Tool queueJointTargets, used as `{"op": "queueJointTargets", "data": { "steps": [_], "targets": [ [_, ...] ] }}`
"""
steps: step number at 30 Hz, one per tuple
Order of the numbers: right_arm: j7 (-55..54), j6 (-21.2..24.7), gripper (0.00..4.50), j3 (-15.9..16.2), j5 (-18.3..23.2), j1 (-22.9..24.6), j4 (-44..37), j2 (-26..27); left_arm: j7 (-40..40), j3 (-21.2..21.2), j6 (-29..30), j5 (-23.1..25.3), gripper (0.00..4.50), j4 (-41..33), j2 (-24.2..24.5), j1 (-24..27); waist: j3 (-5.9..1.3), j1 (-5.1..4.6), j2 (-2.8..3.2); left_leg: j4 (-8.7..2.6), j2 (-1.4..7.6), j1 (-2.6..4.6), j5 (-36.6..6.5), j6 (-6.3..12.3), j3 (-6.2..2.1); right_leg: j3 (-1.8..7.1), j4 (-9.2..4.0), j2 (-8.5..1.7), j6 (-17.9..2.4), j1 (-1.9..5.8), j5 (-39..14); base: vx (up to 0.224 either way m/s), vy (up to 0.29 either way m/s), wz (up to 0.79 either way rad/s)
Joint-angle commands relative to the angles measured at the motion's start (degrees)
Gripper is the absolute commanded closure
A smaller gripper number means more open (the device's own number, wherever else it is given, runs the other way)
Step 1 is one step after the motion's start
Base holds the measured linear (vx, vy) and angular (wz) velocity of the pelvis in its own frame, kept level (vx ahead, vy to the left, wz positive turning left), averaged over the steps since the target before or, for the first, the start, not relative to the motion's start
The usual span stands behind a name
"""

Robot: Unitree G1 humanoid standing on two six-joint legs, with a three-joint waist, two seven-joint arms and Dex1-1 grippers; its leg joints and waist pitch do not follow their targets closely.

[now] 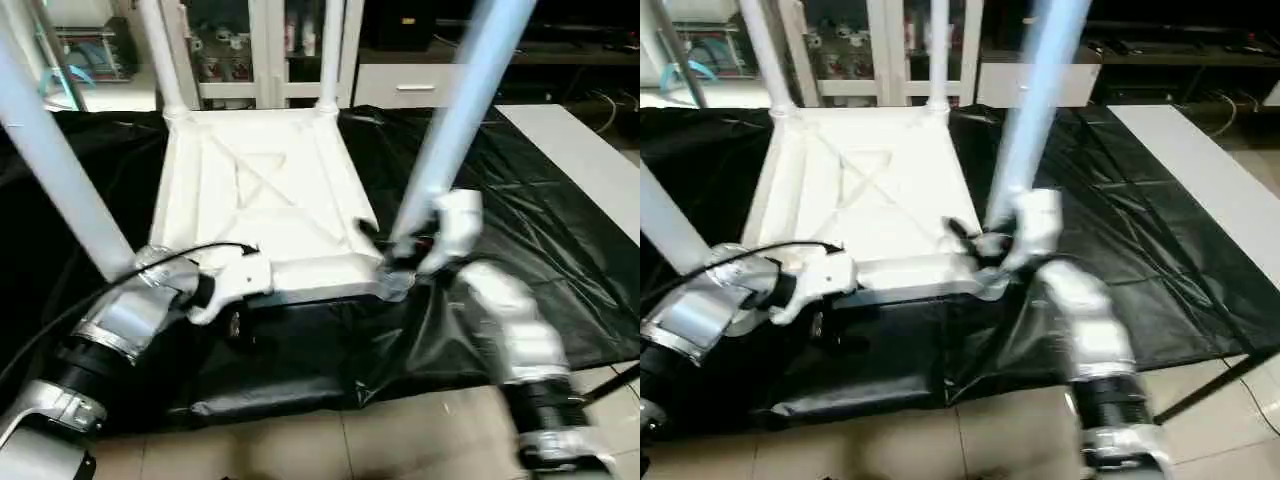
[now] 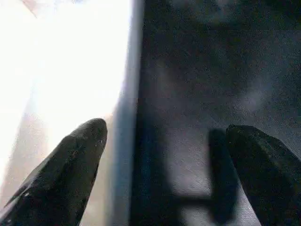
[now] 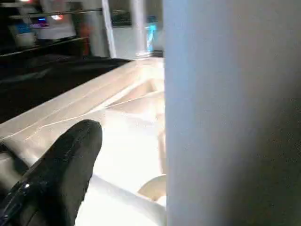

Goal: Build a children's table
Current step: Rotate table base

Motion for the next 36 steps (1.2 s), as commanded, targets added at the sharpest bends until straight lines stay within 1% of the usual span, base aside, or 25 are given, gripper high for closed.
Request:
{"op": "queueJointTargets", "data": {
  "steps": [1,2,5,6,8,10,12,13,14,15,17,19,20,21,22,23,24,25,27,28,30,32,34,35,36],
  "targets": [
    [2.1,-0.1,0.05,2.5,-0.4,-1.2,0.8,1.7,2.2,3.4,0.2,-4.0,0.00,-1.0,-2.9,-0.3,-3.39,0.08,0.06,-4.40,0.99,0.75,-16.2,-0.33,-0.09,1.66,-3.30,-2.13,-12.4,2.29,-14.7,0.000,0.000,0.00],
    [2.2,-0.4,0.05,2.8,-0.7,-1.4,1.3,2.1,2.0,3.8,0.1,-5.5,0.00,-1.7,-4.1,0.1,-3.36,0.45,0.06,-4.40,1.10,1.01,-16.3,-0.59,-0.08,1.68,-3.47,-2.20,-12.5,2.12,-15.0,0.000,0.000,0.00],
    [1.8,-1.2,0.05,2.5,-1.3,-1.8,2.3,2.1,1.7,3.4,0.4,-7.8,0.00,-3.7,-6.9,1.3,-3.38,0.53,-0.05,-4.61,1.16,0.85,-16.6,-1.14,-0.18,1.64,-3.35,-2.11,-12.3,2.21,-14.4,0.000,0.000,0.00],
    [1.8,-1.2,0.05,2.5,-1.3,-1.8,2.3,2.1,1.7,3.4,0.4,-7.8,0.00,-3.7,-6.9,1.3,-3.37,0.56,-0.05,-4.62,1.19,0.84,-16.5,-1.17,-0.20,1.64,-3.34,-2.09,-12.3,2.24,-13.9,0.000,0.000,0.00],
    [1.3,-1.2,0.05,0.8,-1.2,-1.7,2.3,1.1,2.5,2.2,-0.7,-7.4,0.00,-3.7,-8.8,1.8,-3.40,0.73,-0.02,-4.46,1.05,0.90,-15.3,-0.74,0.00,1.69,-3.28,-1.98,-12.0,2.33,-12.3,0.000,0.000,0.00],
    [1.2,-1.3,0.05,0.3,-1.2,-1.5,2.0,0.4,2.7,1.5,-1.3,-6.7,0.00,-3.1,-8.7,1.7,-3.53,0.87,-0.16,-4.38,1.02,0.91,-14.4,-0.45,0.05,1.69,-3.23,-1.97,-11.7,2.46,-11.4,0.000,0.000,0.00],
    [1.1,-1.1,0.05,-0.8,-0.9,-1.0,1.2,-0.8,2.7,0.6,-3.3,-5.3,0.00,-0.8,-8.4,1.0,-3.52,0.85,-0.03,-4.33,0.90,0.80,-13.9,-0.26,0.07,1.66,-3.25,-1.85,-11.5,2.57,-10.7,0.000,0.000,0.00],
    [1.1,-0.9,0.05,-1.3,-0.7,-0.6,0.6,-1.4,3.2,0.3,-4.9,-4.2,0.00,0.9,-8.2,0.5,-3.53,0.82,-0.14,-4.31,0.89,0.75,-13.8,-0.13,0.09,1.68,-3.27,-1.90,-11.4,2.59,-10.6,0.000,0.000,0.00],
    [1.2,-0.8,0.05,-1.7,-0.6,-0.4,0.2,-1.8,3.7,0.2,-6.2,-3.6,0.00,2.3,-8.1,0.0,-3.58,0.86,-0.04,-4.21,0.85,0.88,-13.8,-0.16,0.14,1.67,-3.30,-1.84,-11.2,2.57,-10.6,0.000,0.000,0.00],
    [1.4,-0.6,0.05,-2.1,-0.5,0.1,-0.7,-2.6,4.6,0.3,-8.0,-3.0,0.00,4.3,-8.1,-0.9,-3.59,0.82,-0.10,-4.24,0.87,0.80,-13.8,-0.15,0.11,1.68,-3.23,-1.89,-11.2,2.65,-10.5,0.000,0.000,0.00],
    [2.0,0.3,0.05,-3.1,0.0,1.7,-3.2,-4.4,6.5,1.5,-11.0,-2.5,0.00,9.4,-8.3,-3.6,-3.53,1.15,-0.07,-4.18,0.80,1.05,-14.3,-0.06,0.20,1.66,-3.48,-1.72,-10.7,2.53,-11.0,0.000,0.000,0.00],
    [2.5,1.2,0.05,-3.8,0.5,3.3,-5.5,-6.0,6.7,1.7,-12.1,-2.7,0.00,13.2,-8.1,-6.1,-3.63,1.54,-0.24,-4.13,0.82,1.12,-14.1,-0.02,0.21,1.67,-3.39,-1.86,-10.8,2.62,-10.7,0.000,0.000,0.00],
    [2.8,1.6,0.05,-4.0,0.8,4.0,-6.4,-6.6,6.1,1.4,-12.1,-2.5,0.00,14.2,-7.9,-7.0,-3.68,1.69,0.02,-4.17,0.88,1.05,-13.8,-0.07,0.08,1.65,-3.17,-1.98,-11.1,2.73,-10.4,0.000,0.000,0.00],
    [2.9,1.7,0.05,-4.0,0.9,4.1,-6.5,-6.6,6.0,1.4,-12.1,-2.5,0.00,14.3,-7.8,-7.1,-3.64,1.66,-0.13,-4.16,0.81,1.00,-13.7,0.00,0.16,1.65,-3.27,-1.89,-11.1,2.71,-10.3,0.000,0.000,0.00],
    [3.4,2.2,0.05,-4.0,1.2,4.7,-7.4,-7.1,5.4,1.0,-11.9,-2.3,0.00,15.3,-7.7,-7.9,-3.68,1.72,0.00,-4.10,0.88,1.00,-13.6,0.00,0.12,1.65,-3.11,-2.01,-11.7,2.72,-9.7,0.000,0.000,0.00],
    [5.1,3.5,0.05,-3.3,1.9,6.1,-9.7,-7.8,4.1,0.5,-11.2,-2.2,0.00,17.0,-7.8,-9.4,-3.63,1.73,-0.01,-4.08,0.80,1.00,-13.6,0.14,0.24,1.66,-3.26,-1.90,-11.8,2.72,-9.7,0.000,0.000,0.00],
    [6.2,4.2,0.05,-2.5,2.3,7.1,-11.4,-8.1,3.8,0.9,-11.4,-2.8,0.00,18.7,-8.7,-10.6,-3.66,1.96,0.16,-4.05,0.83,1.00,-13.6,0.42,0.18,1.65,-3.18,-1.97,-12.0,2.85,-9.0,0.000,0.000,0.00],
    [6.3,4.3,0.05,-2.5,2.4,7.2,-11.5,-8.1,3.8,0.9,-11.4,-2.8,0.00,18.8,-8.8,-10.7,-3.68,1.96,0.04,-4.07,0.84,0.92,-13.5,0.51,0.16,1.62,-3.16,-1.97,-12.1,2.93,-8.7,0.000,0.000,0.00],
    [7.0,5.2,0.05,-1.7,2.8,8.2,-13.3,-8.2,2.2,0.4,-10.5,-3.0,0.00,20.5,-9.7,-11.8,-3.72,1.99,0.06,-4.05,0.96,0.90,-13.3,0.47,0.09,1.57,-3.05,-2.14,-12.8,2.93,-8.1,0.000,0.000,0.00],
    [7.4,5.9,0.05,-1.2,3.3,8.8,-14.5,-8.3,1.1,0.0,-10.3,-3.1,0.00,21.9,-10.4,-12.4,-3.64,2.01,0.48,-4.10,0.87,0.92,-13.9,0.33,0.09,1.56,-3.18,-2.08,-13.1,2.90,-8.7,0.000,0.000,0.00],
    [8.1,7.1,0.05,-0.5,4.0,9.7,-16.5,-8.5,-0.1,0.0,-9.7,-3.8,0.00,23.7,-11.7,-13.1,-3.58,2.03,0.19,-4.13,0.86,0.89,-14.5,0.36,0.09,1.60,-3.35,-2.08,-13.0,2.98,-9.3,0.000,0.000,0.00],
    [9.2,8.6,0.05,0.3,4.8,10.7,-18.9,-9.4,-0.5,0.2,-9.7,-4.6,0.00,25.4,-13.2,-13.8,-3.69,2.18,0.17,-4.06,0.89,0.90,-14.4,0.37,0.01,1.59,-3.23,-2.16,-13.5,3.13,-8.6,0.000,0.000,0.00],
    [10.4,10.1,0.05,0.8,5.2,12.4,-21.9,-10.9,1.2,0.1,-10.7,-3.9,0.00,27.7,-14.7,-14.6,-3.64,2.35,0.10,-4.01,0.96,0.82,-14.0,0.86,0.00,1.61,-3.31,-2.22,-13.4,3.28,-8.0,0.000,0.000,0.00],
    [10.8,10.9,0.02,0.5,5.4,13.5,-23.7,-11.9,2.5,0.0,-11.4,-3.0,0.18,29.2,-15.2,-15.2,-3.70,2.40,0.04,-3.97,0.97,0.81,-13.8,1.27,-0.02,1.58,-3.25,-2.26,-13.5,3.29,-7.5,0.000,0.000,0.00],
    [10.8,11.1,0.02,0.2,5.4,13.8,-24.1,-12.2,3.0,0.0,-11.5,-2.7,0.18,29.5,-15.3,-15.3,-3.69,2.41,0.05,-3.99,0.97,0.77,-13.6,1.46,-0.03,1.58,-3.27,-2.24,-13.4,3.28,-7.3,0.000,0.000,0.00]
  ]
}}
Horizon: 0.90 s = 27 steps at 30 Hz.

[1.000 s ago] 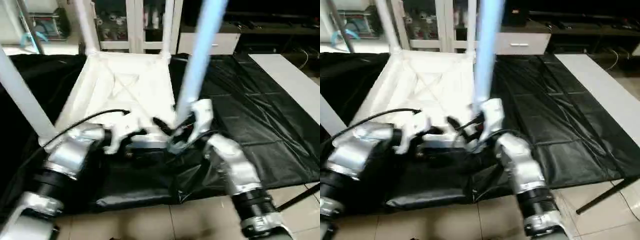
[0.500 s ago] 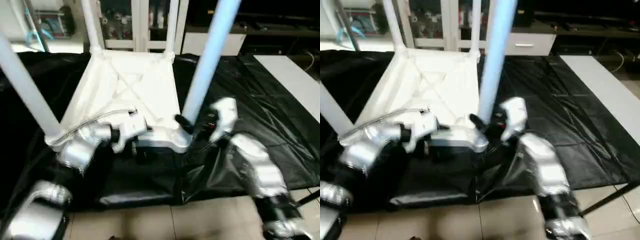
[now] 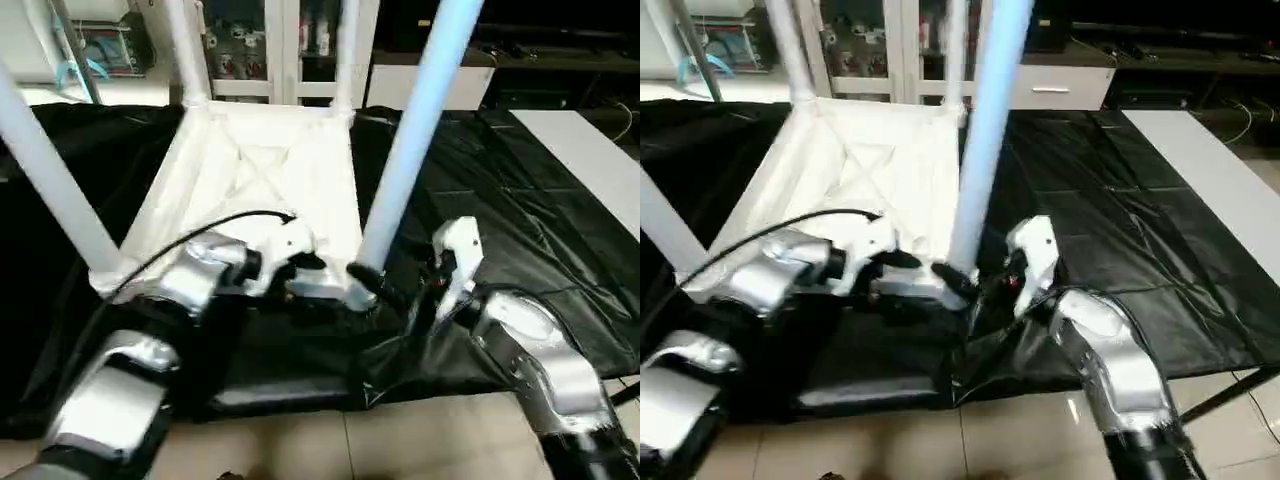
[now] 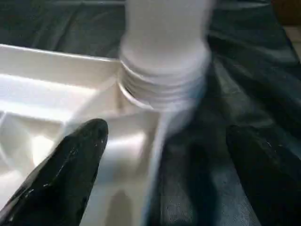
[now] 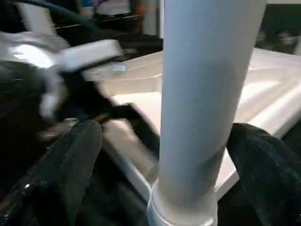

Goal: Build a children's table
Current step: Rotate table base

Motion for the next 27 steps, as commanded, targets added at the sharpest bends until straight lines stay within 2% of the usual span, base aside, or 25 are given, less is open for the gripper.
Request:
{"op": "queueJointTargets", "data": {
  "steps": [1,3,5,8,12,14,16,17,19,22,27],
  "targets": [
    [0.6,1.2,0.00,-0.6,0.8,0.9,-2.3,-1.5,1.5,-0.4,-0.7,1.2,0.28,1.0,-0.1,-1.4,-3.83,0.45,0.45,-4.05,0.99,0.77,-13.7,1.51,-0.45,1.55,-3.30,-2.17,-13.3,3.22,-7.7,0.000,0.000,0.00],
    [1.1,2.2,0.00,-2.2,1.6,2.5,-4.4,-3.3,3.5,-0.6,-1.9,2.3,0.56,2.4,-0.3,-2.0,-3.79,0.42,0.17,-4.08,0.98,0.77,-14.6,1.37,-0.48,1.52,-3.44,-2.25,-12.9,3.21,-10.0,0.000,0.000,0.00],
    [1.8,2.9,0.00,-3.1,2.2,3.7,-5.7,-4.7,4.6,-0.7,-3.0,3.0,0.66,3.4,-0.4,-2.5,-3.63,0.57,0.26,-4.13,1.02,0.87,-15.8,1.34,-0.47,1.58,-3.88,-2.24,-12.1,3.05,-12.3,0.000,0.000,0.00],
    [4.4,4.8,0.00,-5.8,4.0,7.5,-9.2,-9.6,4.1,-1.3,-5.3,4.1,0.95,5.4,0.5,-3.3,-3.54,1.13,0.26,-4.18,1.14,0.99,-16.7,1.39,-0.55,1.64,-4.15,-2.25,-10.9,3.04,-14.1,0.000,0.000,0.00],
    [5.1,5.2,0.00,-8.1,4.3,8.9,-9.3,-12.0,1.2,-1.8,-6.1,4.6,1.20,5.0,2.7,-3.1,-3.62,1.33,0.15,-4.15,1.07,0.86,-16.1,1.15,-0.53,1.56,-4.01,-2.37,-11.0,2.89,-13.8,0.000,0.000,0.00],
    [5.3,5.4,0.00,-8.7,4.8,9.1,-9.2,-12.6,-0.3,-2.0,-6.4,4.7,1.35,5.4,3.3,-3.1,-3.66,1.38,0.10,-4.10,1.16,1.01,-16.2,1.14,-0.50,1.53,-3.93,-2.39,-11.4,2.75,-14.0,0.000,0.000,0.00],
    [5.8,5.7,0.00,-9.0,5.5,9.5,-9.2,-13.3,-2.0,-1.9,-6.3,4.6,1.43,5.9,3.8,-3.1,-3.64,1.44,0.11,-4.13,1.16,0.94,-15.9,1.19,-0.52,1.53,-3.93,-2.41,-11.4,2.82,-13.9,0.000,0.000,0.00],
    [6.1,5.8,0.00,-9.1,5.8,9.7,-9.1,-13.8,-2.6,-1.8,-6.2,4.4,1.65,6.1,3.9,-3.1,-3.64,1.43,0.00,-4.10,1.14,0.90,-15.7,1.32,-0.49,1.53,-3.86,-2.37,-11.6,2.83,-13.4,0.000,0.000,0.00],
    [7.0,5.9,0.00,-9.0,6.0,10.1,-8.7,-14.3,-2.3,-1.5,-7.0,4.3,1.80,6.9,3.9,-3.4,-3.65,1.48,0.04,-4.05,1.15,0.91,-15.4,1.51,-0.48,1.53,-3.81,-2.42,-11.8,2.87,-12.9,0.000,0.000,0.00],
    [8.8,6.5,0.00,-8.4,6.4,10.4,-8.5,-14.8,-2.7,-1.0,-6.7,4.0,1.90,7.8,3.9,-3.9,-3.55,1.54,0.04,-4.08,1.15,0.88,-16.1,1.63,-0.49,1.50,-3.95,-2.47,-11.8,2.84,-14.1,0.000,0.000,0.00],
    [9.5,6.5,0.00,-7.7,6.9,10.6,-8.5,-15.1,-3.6,-0.7,-6.5,4.1,2.34,8.0,4.1,-4.2,-3.55,1.56,0.01,-4.13,1.22,0.94,-16.4,1.43,-0.52,1.48,-4.01,-2.54,-11.7,2.78,-14.7,0.000,0.000,0.00]
  ]
}}
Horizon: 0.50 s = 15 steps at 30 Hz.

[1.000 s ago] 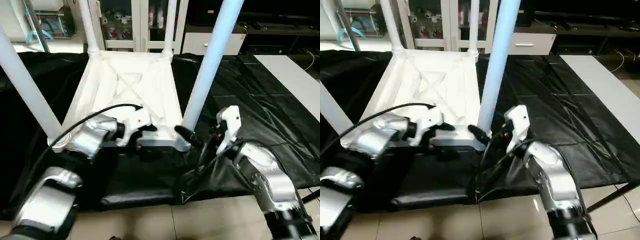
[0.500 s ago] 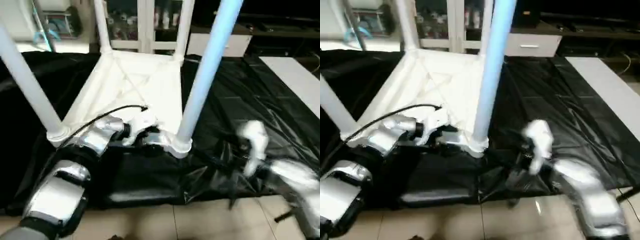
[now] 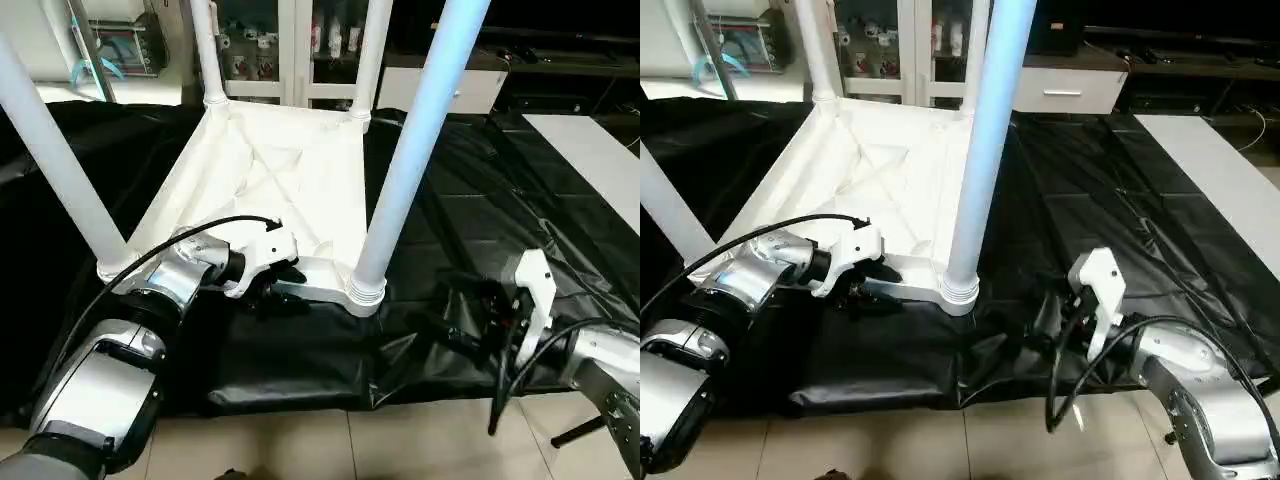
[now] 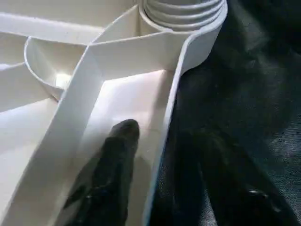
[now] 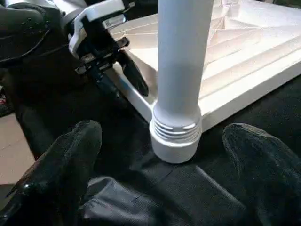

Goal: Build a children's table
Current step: Rotate table base

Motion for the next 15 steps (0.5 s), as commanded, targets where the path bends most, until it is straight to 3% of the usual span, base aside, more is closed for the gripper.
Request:
{"op": "queueJointTargets", "data": {
  "steps": [1,15],
  "targets": [
    [0.2,0.3,0.00,-0.1,0.7,0.1,-0.6,-0.8,-0.6,0.3,-0.2,0.1,2.45,0.6,0.3,-1.6,-3.57,0.12,-0.02,-4.18,1.19,0.84,-16.1,1.38,-0.54,1.50,-3.98,-2.53,-11.7,2.73,-14.7,0.000,0.000,0.00],
    [0.7,0.1,0.00,0.0,0.5,0.0,-0.3,-0.7,-1.7,-0.5,-0.2,1.7,3.50,2.1,1.3,-2.4,-3.62,0.10,0.13,-4.19,1.19,0.87,-15.9,1.22,-0.56,1.45,-3.82,-2.42,-12.0,2.79,-13.6,0.000,0.000,0.00]
  ]
}}
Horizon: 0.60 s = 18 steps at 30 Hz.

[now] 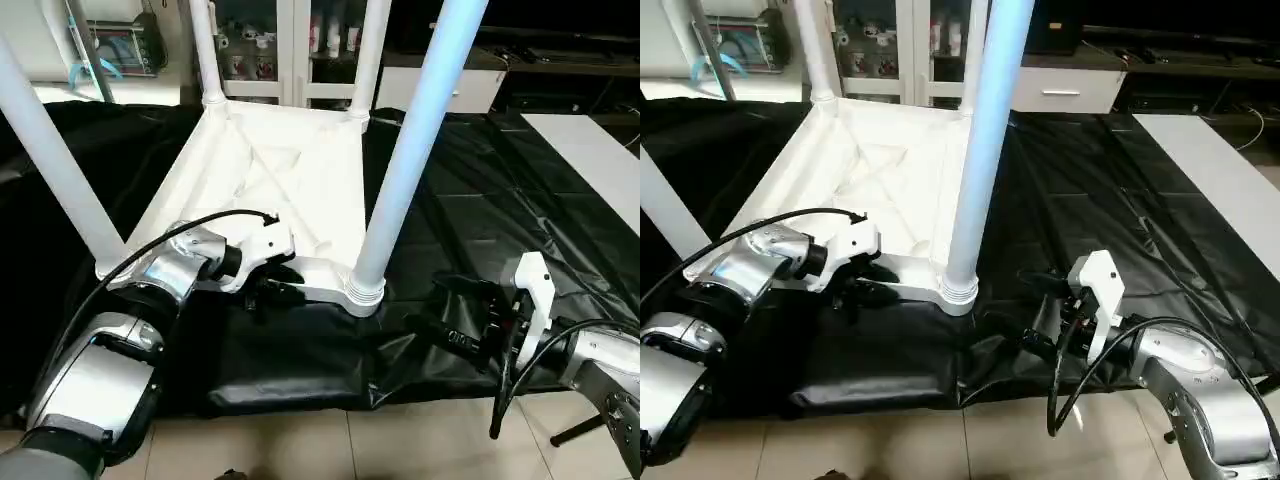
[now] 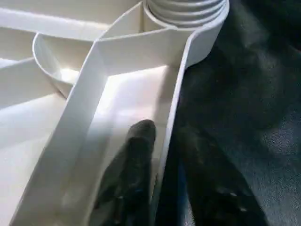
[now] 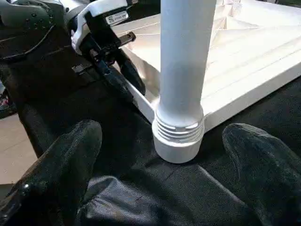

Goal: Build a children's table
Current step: Rotate table base

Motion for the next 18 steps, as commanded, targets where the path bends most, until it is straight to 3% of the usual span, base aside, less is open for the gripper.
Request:
{"op": "queueJointTargets", "data": {
  "steps": [1,10,12,14,18],
  "targets": [
    [0.4,0.2,0.00,-0.2,0.4,-0.1,-0.3,-0.7,-0.6,-0.7,-0.1,1.3,3.64,0.5,0.5,-1.0,-3.63,0.09,0.12,-4.17,1.19,0.89,-15.8,1.20,-0.55,1.47,-3.82,-2.47,-12.1,2.81,-13.4,0.000,0.000,0.00],
    [-0.8,-0.1,0.00,-0.1,-0.1,-0.6,0.1,0.2,-0.2,-1.8,-0.2,2.7,4.23,-0.3,1.4,0.7,-3.66,-0.02,0.11,-4.15,1.22,0.83,-15.2,1.42,-0.55,1.47,-3.70,-2.49,-12.6,2.89,-12.6,0.000,0.000,0.00],
    [-2.6,-0.6,0.00,-0.3,-1.2,-1.0,0.9,1.0,0.7,-2.5,0.2,3.6,4.33,-2.0,1.9,2.2,-3.61,-0.17,0.54,-4.21,1.16,0.73,-15.5,1.10,-0.59,1.46,-3.65,-2.44,-12.8,2.92,-12.2,0.000,0.000,0.00],
    [-4.7,-1.3,0.00,-0.8,-2.3,-1.4,1.9,1.8,2.7,-2.5,1.6,4.2,4.44,-4.1,2.3,4.0,-3.55,-0.52,0.54,-4.34,1.23,0.75,-16.3,0.56,-0.60,1.44,-3.68,-2.45,-13.0,2.87,-12.4,0.000,0.000,0.00],
    [-8.2,-1.7,0.00,-2.1,-2.8,-2.1,2.8,3.5,12.9,3.9,11.0,0.0,4.47,-9.8,-0.6,7.4,-3.43,-0.90,0.51,-4.24,0.98,0.82,-18.4,0.61,-0.54,1.35,-4.20,-2.37,-12.0,2.69,-17.7,0.000,0.000,0.00]
  ]
}}
